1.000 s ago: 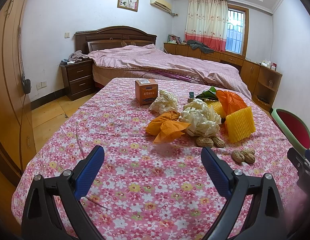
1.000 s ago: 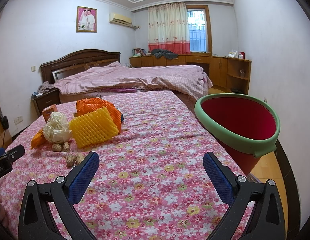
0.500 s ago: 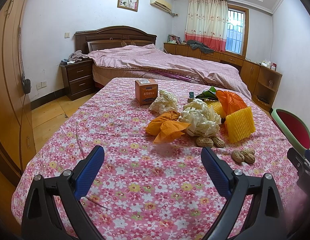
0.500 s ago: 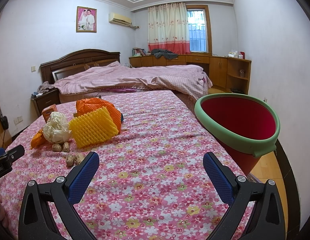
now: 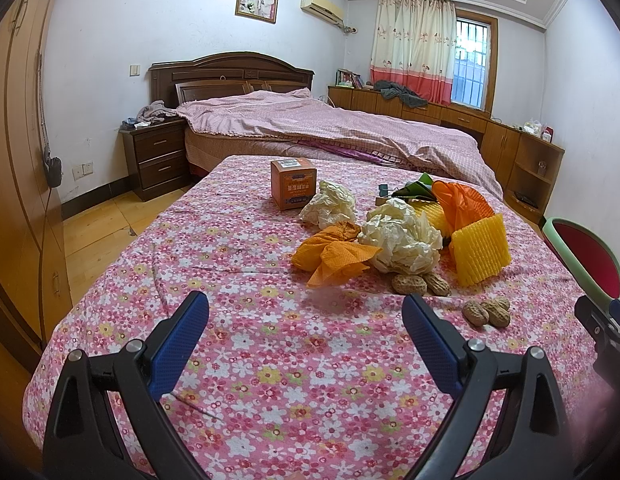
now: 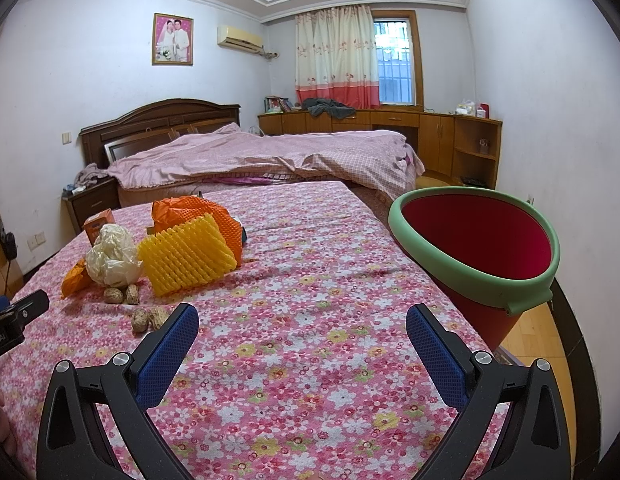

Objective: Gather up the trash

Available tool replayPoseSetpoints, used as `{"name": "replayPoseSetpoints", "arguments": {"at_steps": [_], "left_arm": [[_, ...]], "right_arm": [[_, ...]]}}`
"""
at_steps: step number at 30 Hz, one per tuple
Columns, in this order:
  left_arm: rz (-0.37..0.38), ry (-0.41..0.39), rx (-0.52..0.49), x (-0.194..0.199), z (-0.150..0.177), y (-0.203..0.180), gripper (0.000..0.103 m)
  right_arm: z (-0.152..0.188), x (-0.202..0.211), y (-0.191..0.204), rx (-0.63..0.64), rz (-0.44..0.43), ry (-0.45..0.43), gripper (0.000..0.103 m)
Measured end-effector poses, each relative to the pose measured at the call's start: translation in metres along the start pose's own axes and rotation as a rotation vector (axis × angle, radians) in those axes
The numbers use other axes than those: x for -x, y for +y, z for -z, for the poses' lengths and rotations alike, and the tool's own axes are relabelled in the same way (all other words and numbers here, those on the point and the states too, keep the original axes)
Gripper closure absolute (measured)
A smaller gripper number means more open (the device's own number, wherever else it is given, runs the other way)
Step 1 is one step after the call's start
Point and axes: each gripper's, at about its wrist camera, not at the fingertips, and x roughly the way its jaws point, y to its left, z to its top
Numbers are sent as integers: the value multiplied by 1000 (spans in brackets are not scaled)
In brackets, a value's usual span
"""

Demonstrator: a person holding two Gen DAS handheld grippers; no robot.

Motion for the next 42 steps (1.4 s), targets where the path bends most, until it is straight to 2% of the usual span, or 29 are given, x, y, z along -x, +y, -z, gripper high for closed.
{"name": "replayPoseSetpoints", "arguments": {"at_steps": [19,31,35,37,42], "left_arm": [[1,0,1,0,0,0,6],[27,34,-24,-7,-4,-3,6],[33,60,-46,-10,-10,-4,6],[38,66,-51,-11,-17,-3,6],[92,119,-46,-25,-38,0,6]], "right_arm": [[0,-1,1,1,0,0,0],[-3,-14,-3,-15,1,44,0],[-7,-21,-4,-33,-9,116,0],[-12,-24,-7,-73,-42,165,0],[-30,-24,-3,-102,-83,171,0]]}}
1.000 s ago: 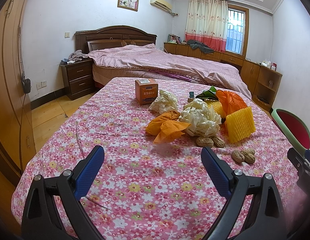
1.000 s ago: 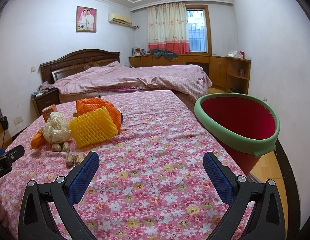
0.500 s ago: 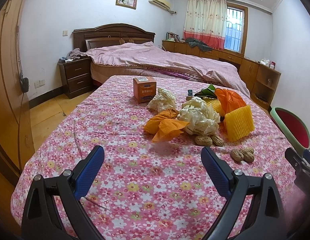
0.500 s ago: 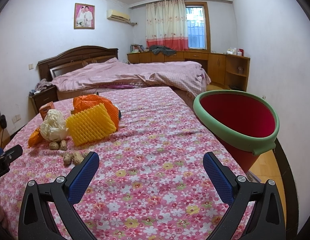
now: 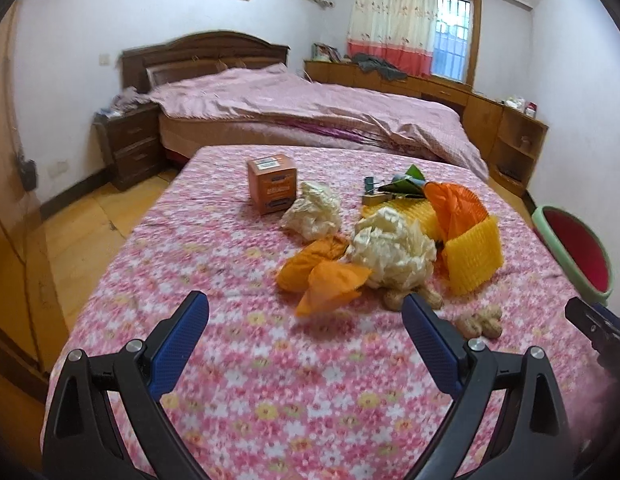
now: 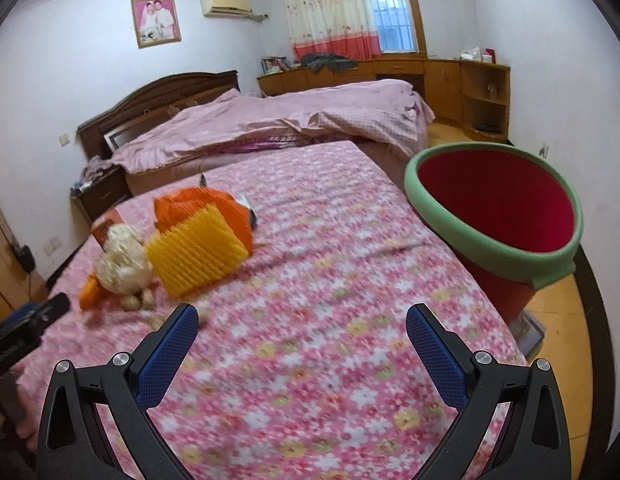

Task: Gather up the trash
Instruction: 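Grasp the orange mesh sleeve with the left tool while the right tool approaches the yellow foam net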

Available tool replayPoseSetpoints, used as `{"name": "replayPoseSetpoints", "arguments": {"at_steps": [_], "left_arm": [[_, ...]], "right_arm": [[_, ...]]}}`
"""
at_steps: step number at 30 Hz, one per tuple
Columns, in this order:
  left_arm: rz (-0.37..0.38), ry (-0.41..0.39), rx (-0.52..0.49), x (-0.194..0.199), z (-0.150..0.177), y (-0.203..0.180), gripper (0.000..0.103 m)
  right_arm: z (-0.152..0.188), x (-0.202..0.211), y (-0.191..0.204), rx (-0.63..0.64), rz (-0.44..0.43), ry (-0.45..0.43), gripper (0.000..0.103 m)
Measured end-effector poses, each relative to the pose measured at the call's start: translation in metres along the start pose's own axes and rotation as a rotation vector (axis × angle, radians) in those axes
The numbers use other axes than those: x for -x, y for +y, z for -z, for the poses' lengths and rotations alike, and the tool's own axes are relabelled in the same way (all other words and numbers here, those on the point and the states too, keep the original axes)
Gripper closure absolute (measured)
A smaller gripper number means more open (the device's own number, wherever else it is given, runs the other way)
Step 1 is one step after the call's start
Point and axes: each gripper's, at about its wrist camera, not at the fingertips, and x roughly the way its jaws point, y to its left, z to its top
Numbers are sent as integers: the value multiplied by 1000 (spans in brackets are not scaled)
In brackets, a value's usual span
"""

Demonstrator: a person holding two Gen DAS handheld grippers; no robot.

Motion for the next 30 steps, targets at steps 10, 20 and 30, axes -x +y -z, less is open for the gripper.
{"name": "replayPoseSetpoints", "arguments": {"at_steps": [10,20,30], "left_arm": [[22,60,-19,-38,-21,7,13],[137,218,55,-82,-19,23,42],[199,211,122,-79,-19,34,56]], "right_arm": [[-25,-23,26,54,-7,70,0],[-27,-72,50,79,-46,225,0],[-23,-98,60,53,-76,263,26]]}}
